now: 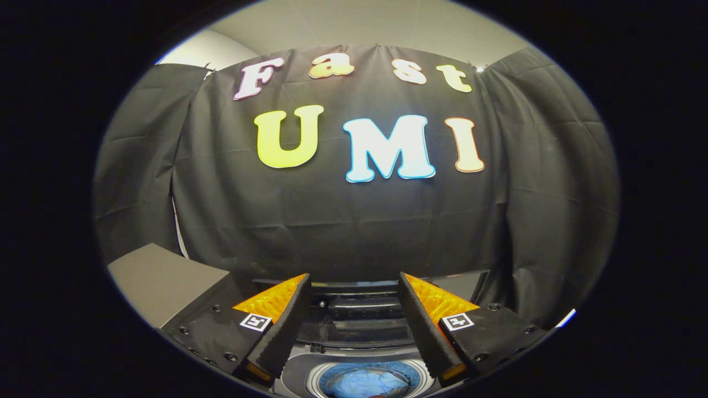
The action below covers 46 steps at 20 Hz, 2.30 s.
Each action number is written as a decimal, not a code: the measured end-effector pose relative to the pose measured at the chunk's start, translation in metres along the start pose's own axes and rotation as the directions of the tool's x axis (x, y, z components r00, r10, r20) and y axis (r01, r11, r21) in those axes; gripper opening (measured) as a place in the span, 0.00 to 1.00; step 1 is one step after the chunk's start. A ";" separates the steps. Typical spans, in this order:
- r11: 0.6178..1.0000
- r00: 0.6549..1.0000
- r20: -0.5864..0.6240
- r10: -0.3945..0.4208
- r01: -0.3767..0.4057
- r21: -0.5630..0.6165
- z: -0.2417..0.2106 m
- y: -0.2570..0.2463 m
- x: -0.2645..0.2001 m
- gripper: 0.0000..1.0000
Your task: Put the clothes into the washing machine and then close the washing machine lid.
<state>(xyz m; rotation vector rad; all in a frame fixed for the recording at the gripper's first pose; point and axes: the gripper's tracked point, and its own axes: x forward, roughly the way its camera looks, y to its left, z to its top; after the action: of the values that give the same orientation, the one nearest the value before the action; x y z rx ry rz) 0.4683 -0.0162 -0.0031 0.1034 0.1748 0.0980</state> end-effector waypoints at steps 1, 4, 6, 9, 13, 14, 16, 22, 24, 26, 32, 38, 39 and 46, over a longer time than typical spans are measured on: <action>1.000 1.000 -0.002 0.001 -0.001 -0.001 0.002 0.001 0.005 0.96; 1.000 1.000 -0.003 -0.002 0.002 0.011 0.007 0.001 0.022 0.96; 1.000 1.000 -0.004 -0.002 0.002 0.017 0.009 0.001 0.034 0.96; 1.000 1.000 -0.023 -0.011 0.011 0.020 0.007 -0.004 0.049 0.96; 1.000 0.999 -0.043 -0.010 0.010 0.014 0.000 -0.007 0.067 0.96; 1.000 0.999 -0.052 -0.010 0.011 0.020 -0.003 -0.008 0.073 0.96; 0.999 0.998 -0.060 -0.011 0.013 0.037 -0.003 -0.010 0.084 0.96; 0.999 0.992 -0.121 -0.036 0.039 0.024 -0.024 -0.014 0.108 0.96; 0.999 0.991 -0.126 -0.052 0.050 -0.017 -0.029 -0.015 0.107 0.97; 0.998 0.993 -0.106 -0.050 0.046 -0.034 -0.029 -0.014 0.107 0.96; 0.999 0.997 -0.059 -0.040 0.039 -0.017 -0.027 -0.015 0.092 0.97; 0.999 0.999 -0.029 -0.029 0.029 -0.021 -0.030 -0.013 0.069 0.97; 0.999 0.999 -0.026 -0.028 0.028 -0.021 -0.031 -0.013 0.064 0.97; 0.999 1.000 -0.016 -0.024 0.023 -0.028 -0.040 -0.012 0.034 0.97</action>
<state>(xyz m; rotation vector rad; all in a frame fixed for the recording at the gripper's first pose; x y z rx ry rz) 0.4953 -0.0209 -0.0489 0.0725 0.1910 0.0780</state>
